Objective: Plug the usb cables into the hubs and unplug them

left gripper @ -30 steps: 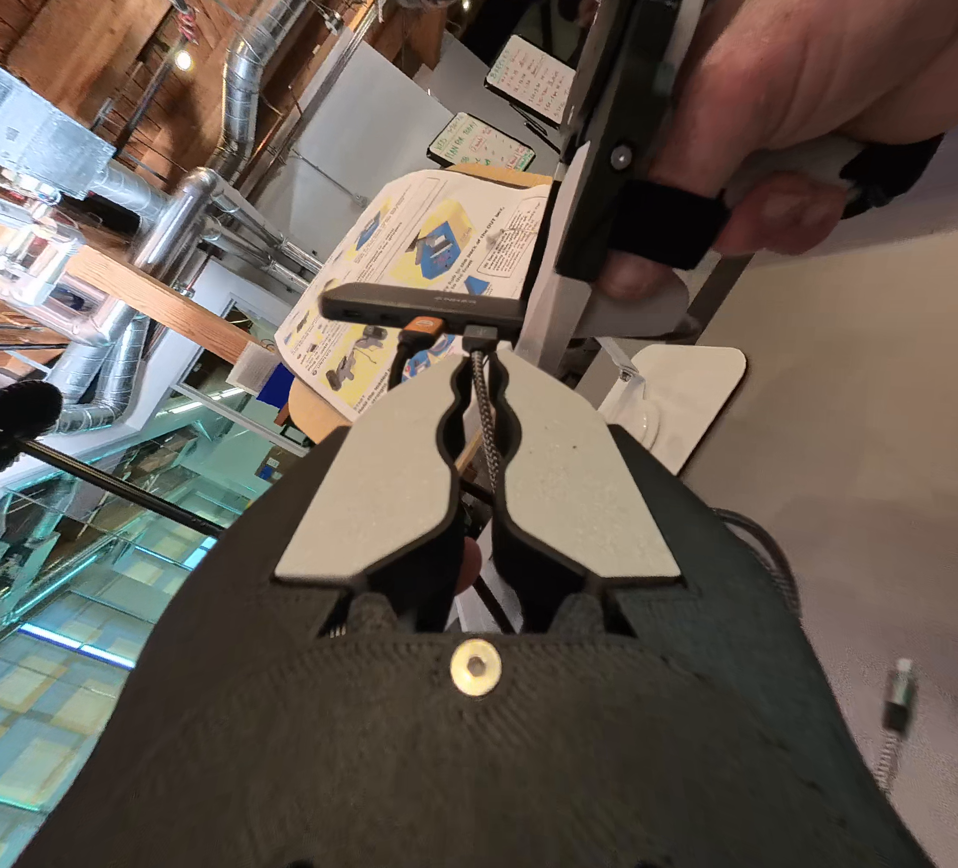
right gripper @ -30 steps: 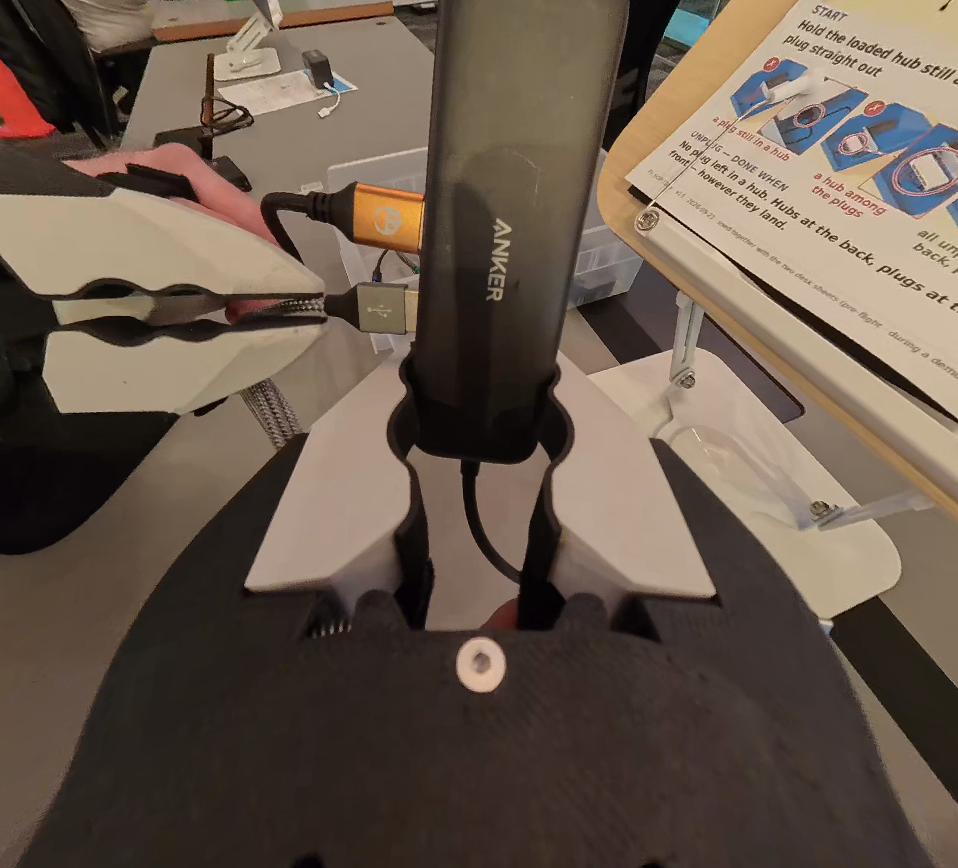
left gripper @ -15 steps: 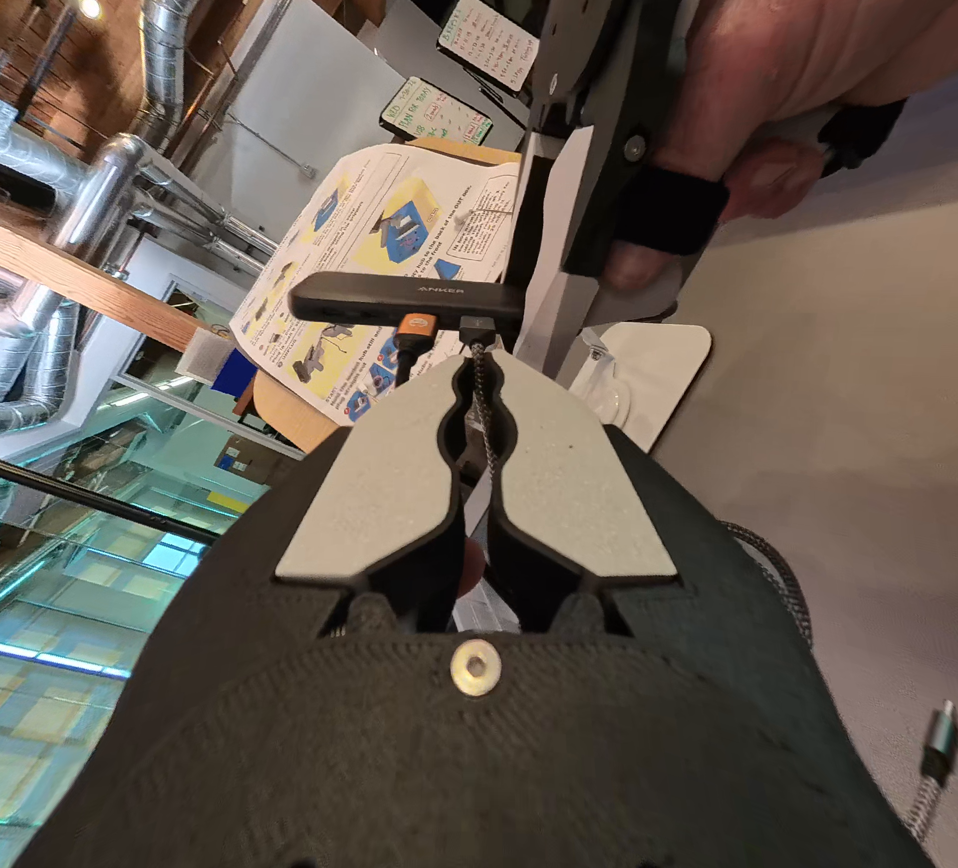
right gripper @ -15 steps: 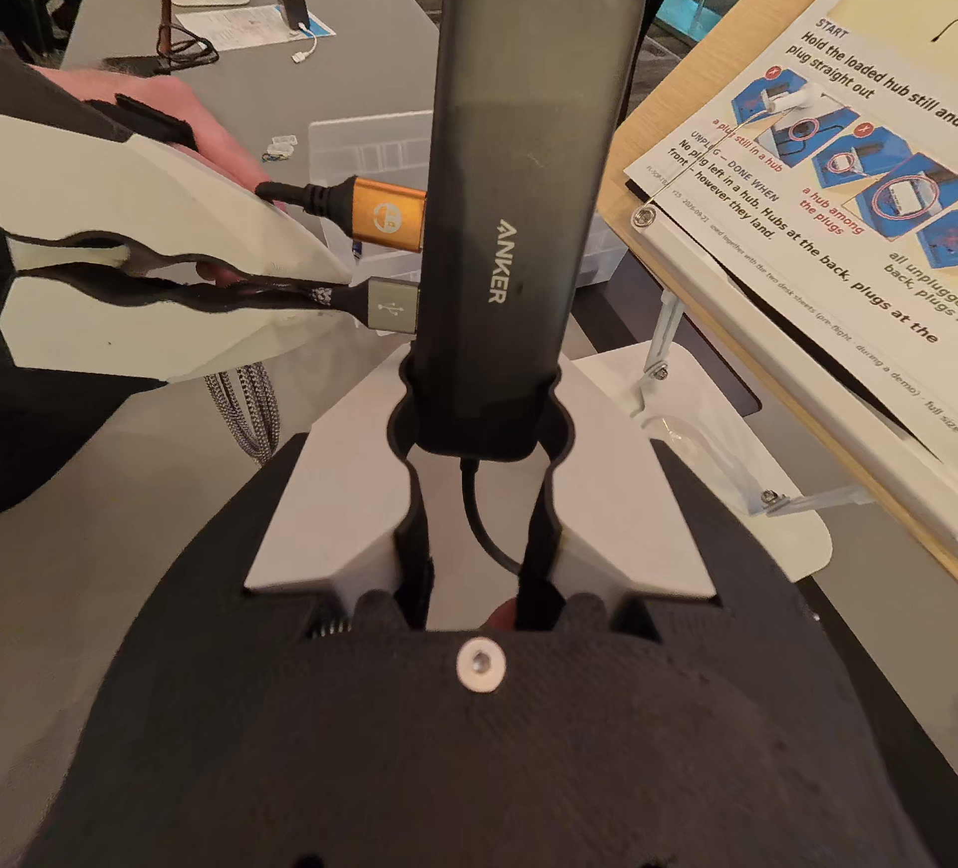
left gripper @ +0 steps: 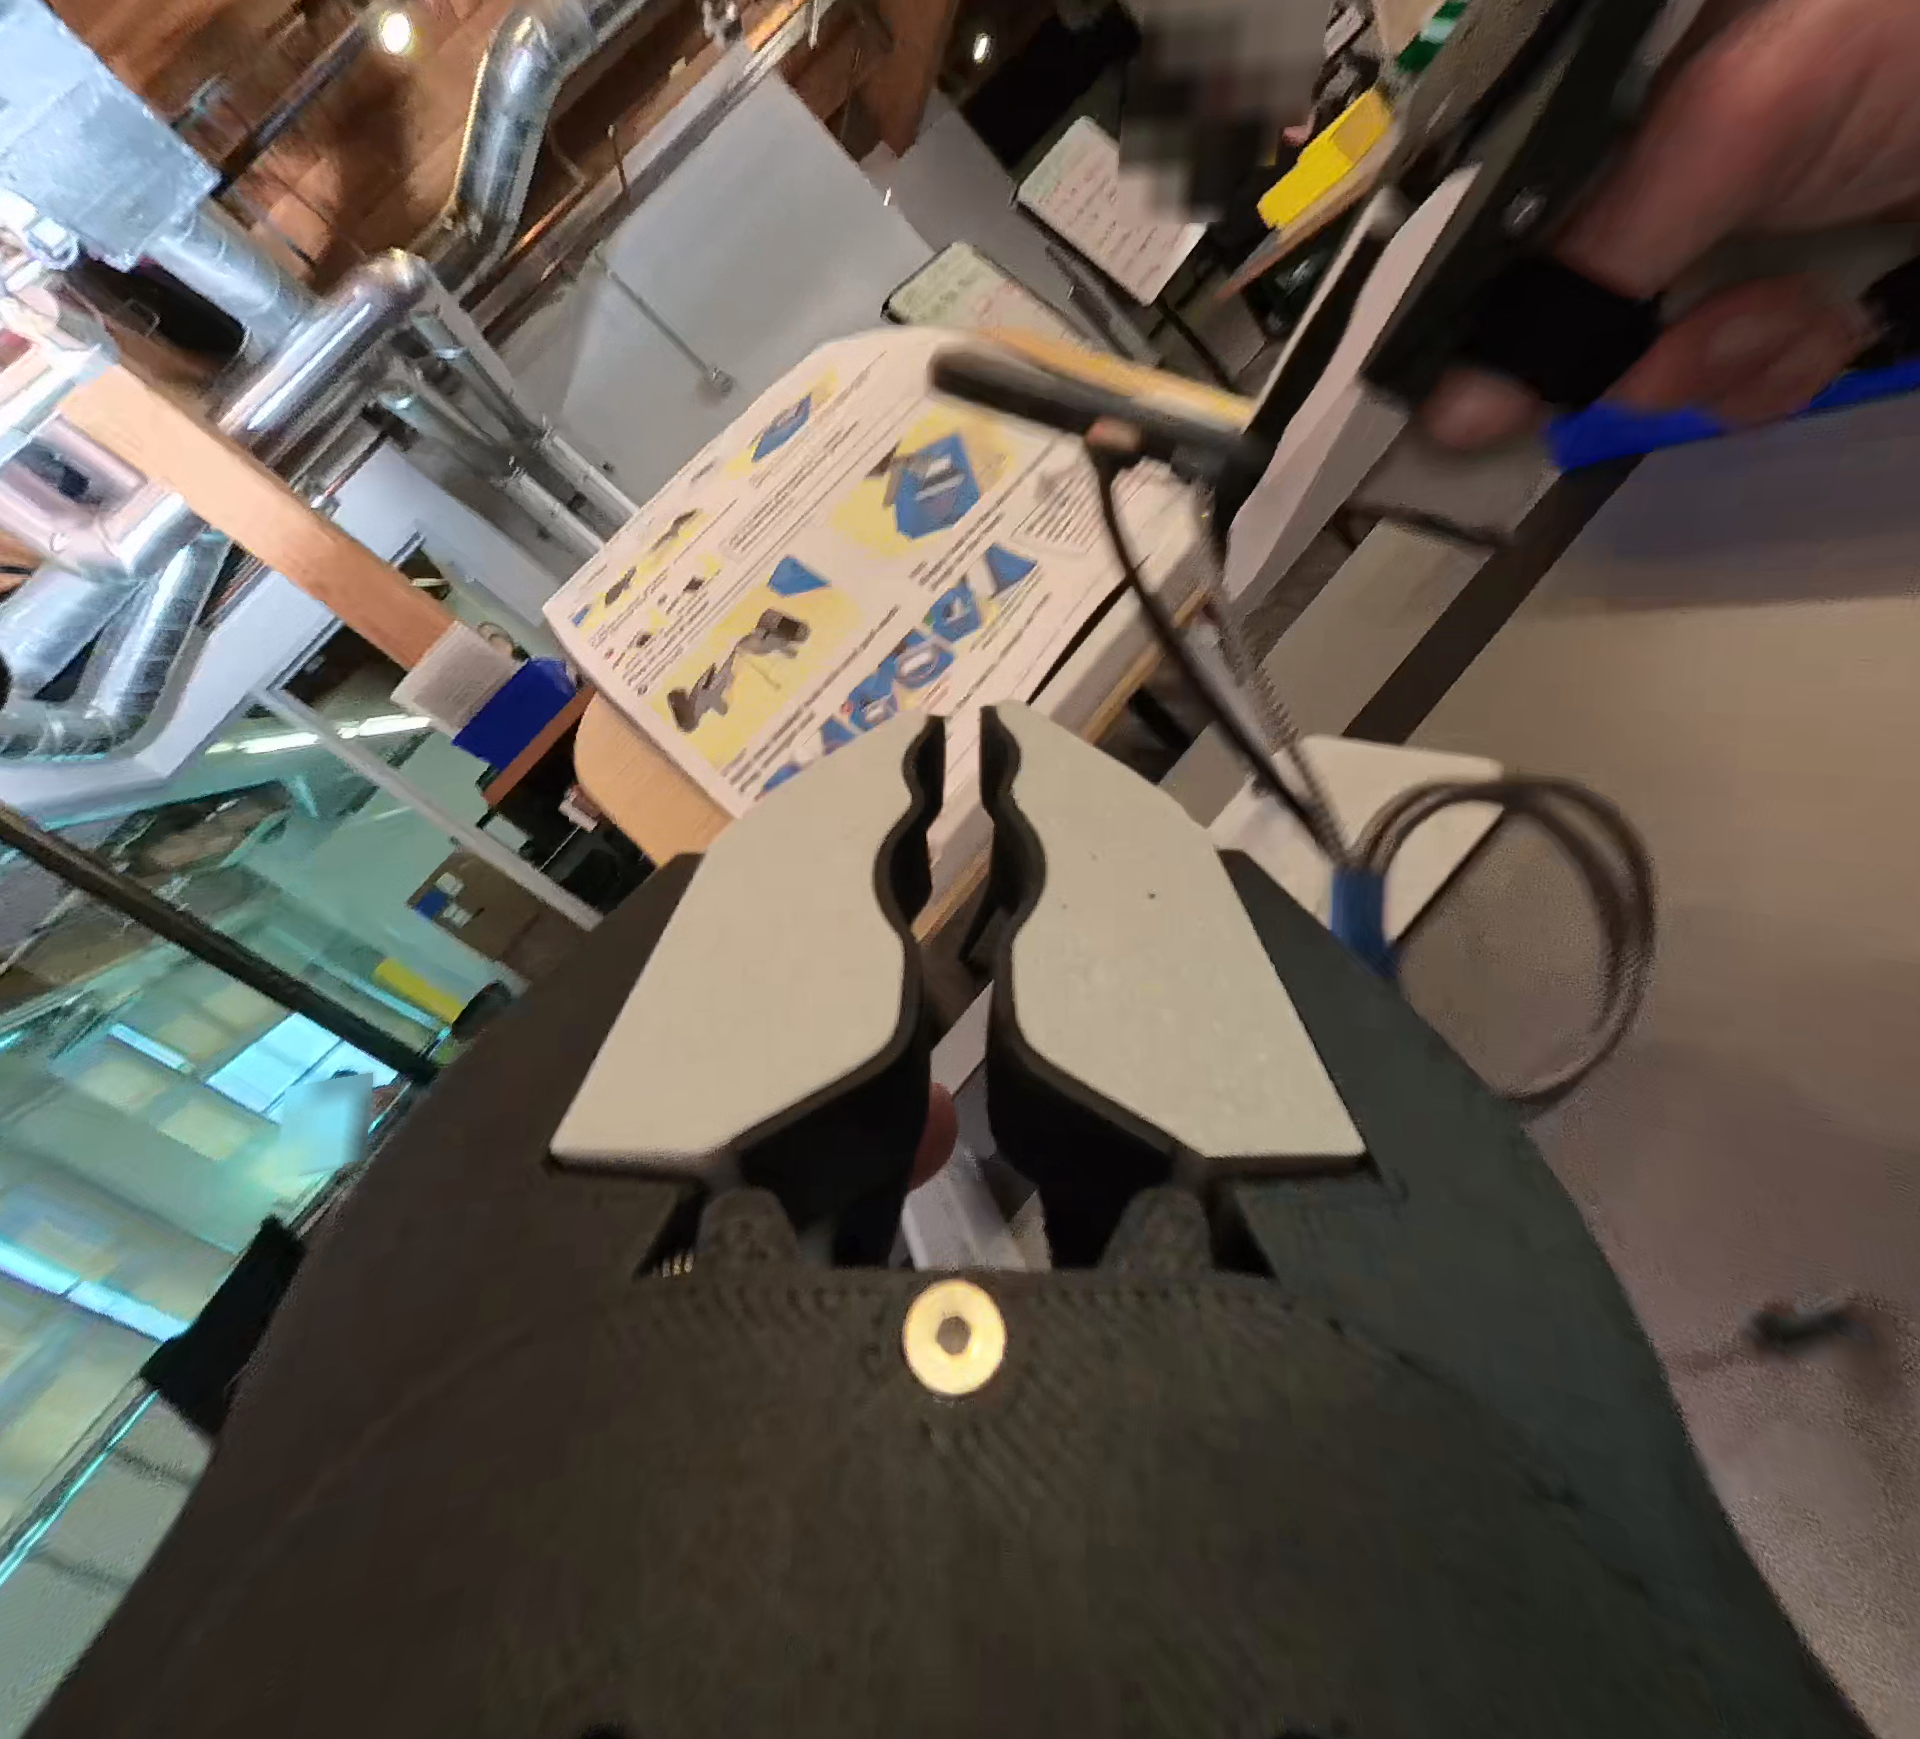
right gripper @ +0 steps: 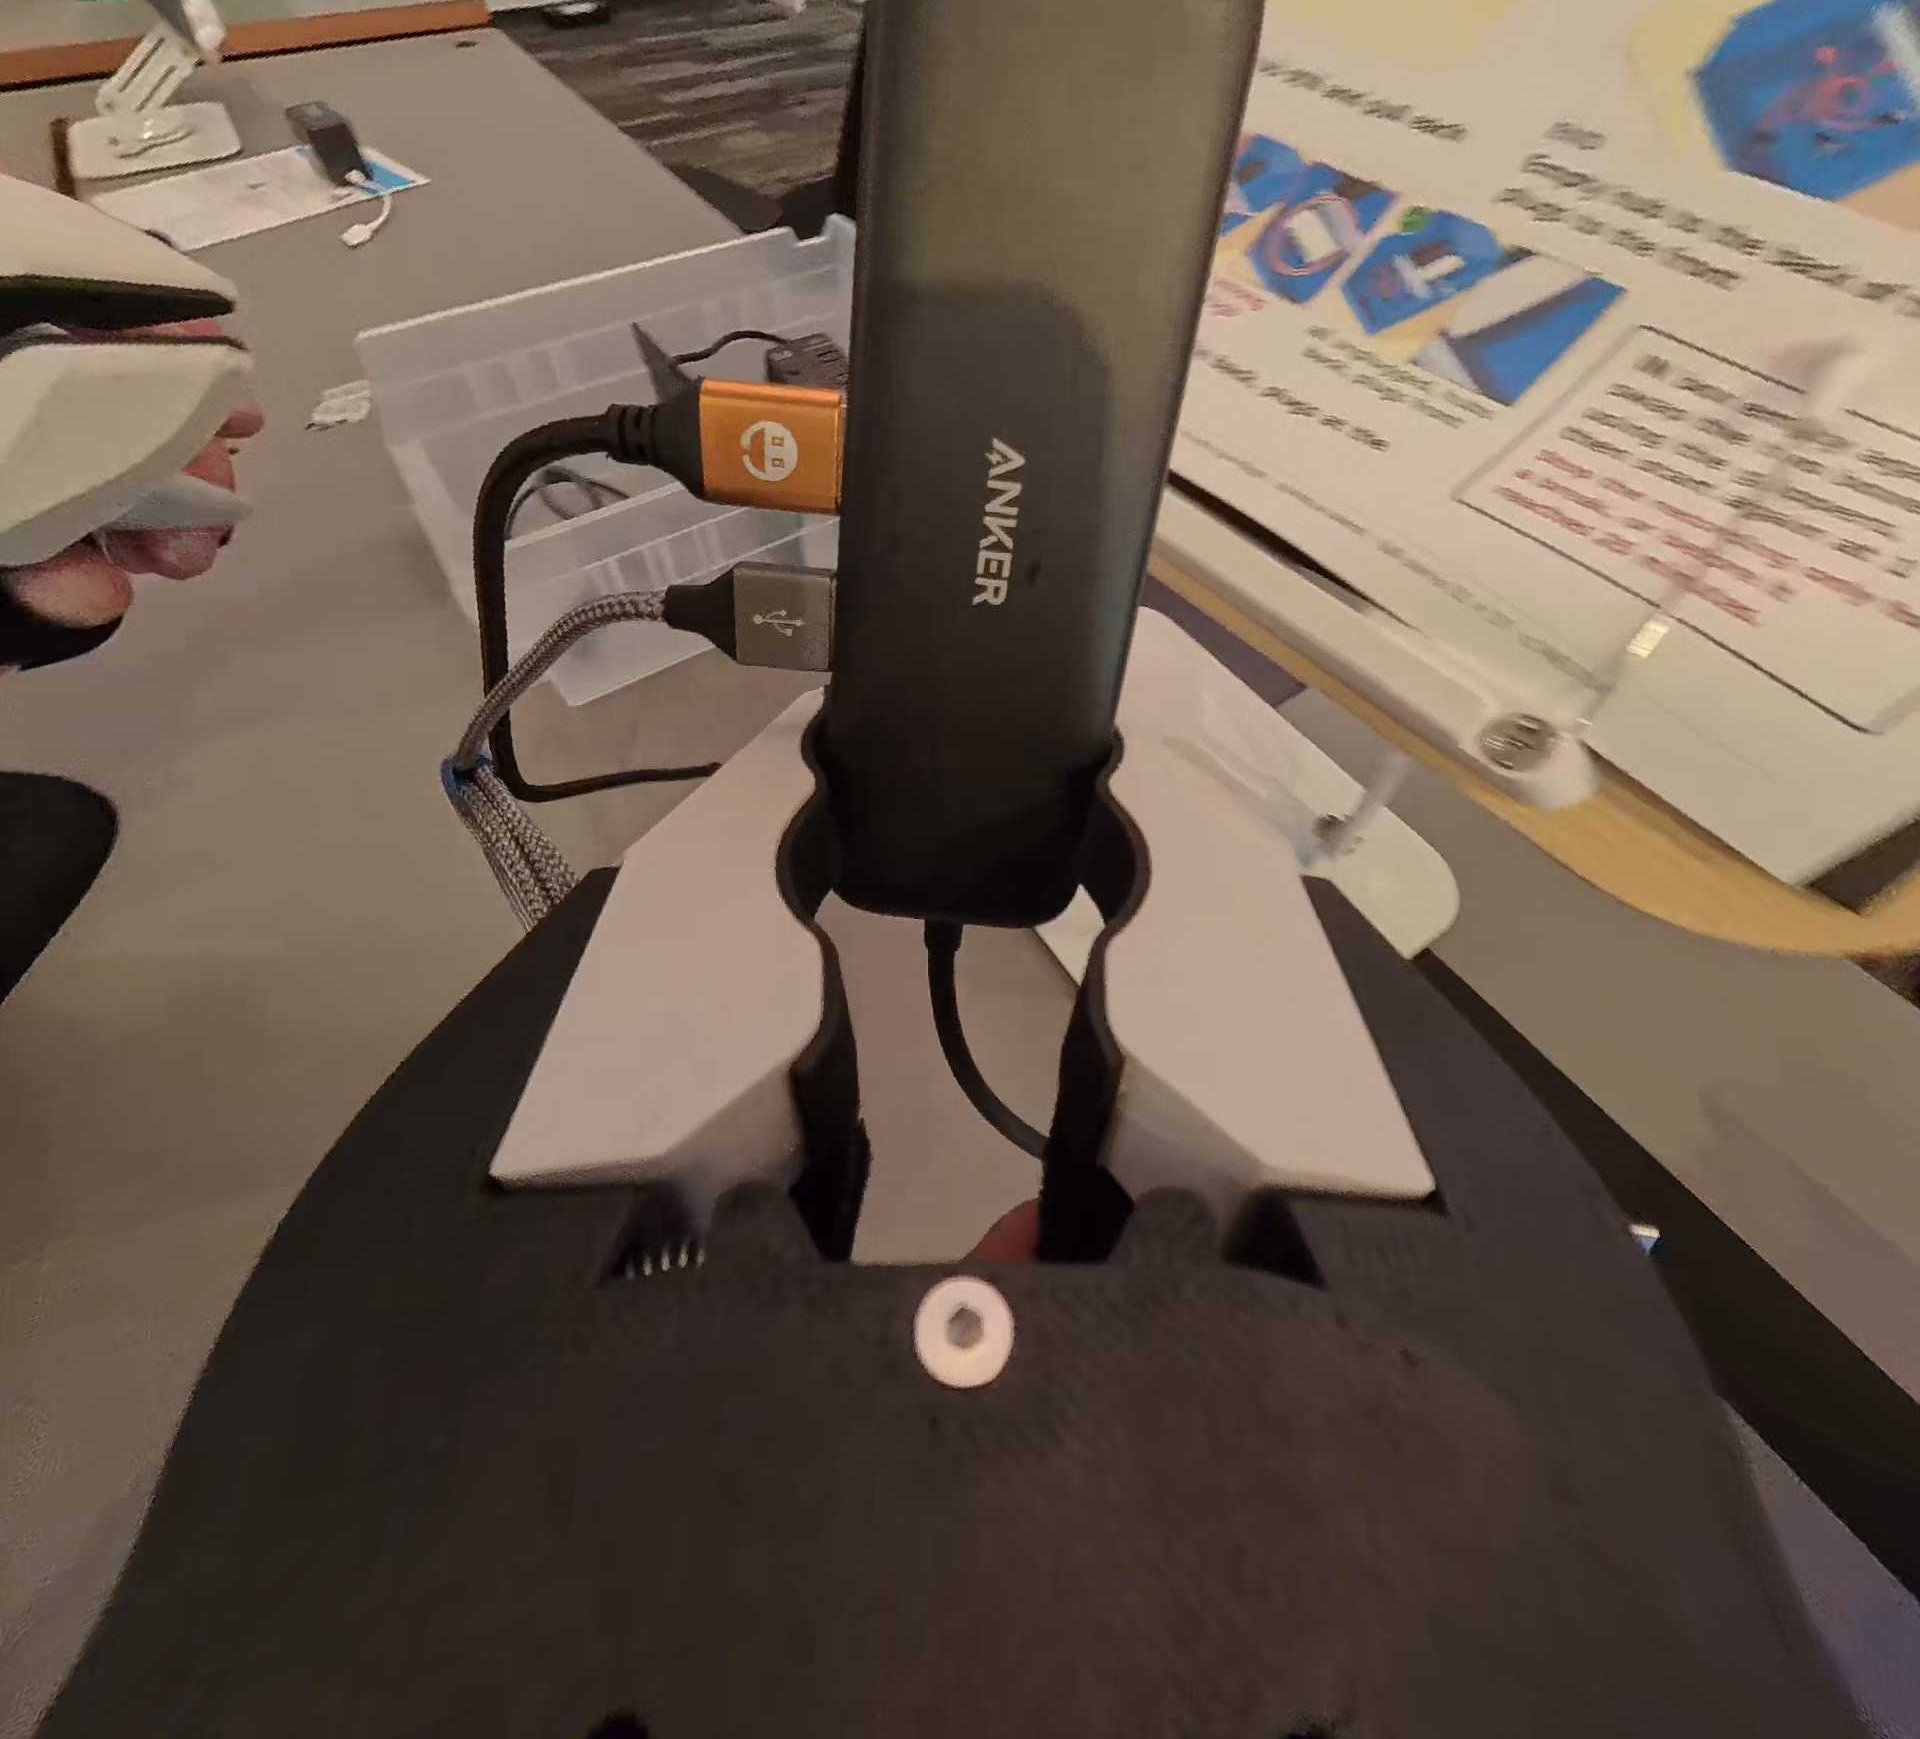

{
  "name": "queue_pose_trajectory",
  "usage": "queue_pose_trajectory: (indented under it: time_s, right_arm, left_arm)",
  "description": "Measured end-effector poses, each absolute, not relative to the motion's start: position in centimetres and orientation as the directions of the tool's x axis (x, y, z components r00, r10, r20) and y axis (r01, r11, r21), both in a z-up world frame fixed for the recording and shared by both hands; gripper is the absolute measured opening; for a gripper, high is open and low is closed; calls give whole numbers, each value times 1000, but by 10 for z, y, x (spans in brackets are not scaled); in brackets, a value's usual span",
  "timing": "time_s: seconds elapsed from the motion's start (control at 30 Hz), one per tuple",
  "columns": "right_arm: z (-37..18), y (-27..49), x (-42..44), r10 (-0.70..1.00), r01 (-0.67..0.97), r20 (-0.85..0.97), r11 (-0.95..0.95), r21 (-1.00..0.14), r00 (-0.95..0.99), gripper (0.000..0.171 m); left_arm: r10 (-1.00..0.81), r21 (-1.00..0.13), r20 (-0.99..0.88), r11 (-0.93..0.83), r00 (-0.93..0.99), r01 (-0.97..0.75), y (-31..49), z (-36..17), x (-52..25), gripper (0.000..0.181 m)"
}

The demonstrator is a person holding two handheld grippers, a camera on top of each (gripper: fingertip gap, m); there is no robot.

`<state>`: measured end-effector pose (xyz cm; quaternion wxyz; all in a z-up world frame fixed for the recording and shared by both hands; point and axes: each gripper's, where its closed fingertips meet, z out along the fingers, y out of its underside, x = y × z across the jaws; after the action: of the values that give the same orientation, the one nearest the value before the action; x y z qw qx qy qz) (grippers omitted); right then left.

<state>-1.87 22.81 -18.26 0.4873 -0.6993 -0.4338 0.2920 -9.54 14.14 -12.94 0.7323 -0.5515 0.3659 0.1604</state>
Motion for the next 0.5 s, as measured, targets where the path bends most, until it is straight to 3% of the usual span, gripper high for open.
queue_pose_trajectory:
  time_s: [0.5]
  right_arm:
    - [-160,280,87,695,169,-14,-195,-966,719,42]
  left_arm:
    - [-225,-714,-696,317,681,-625,215,-174,-92,2]
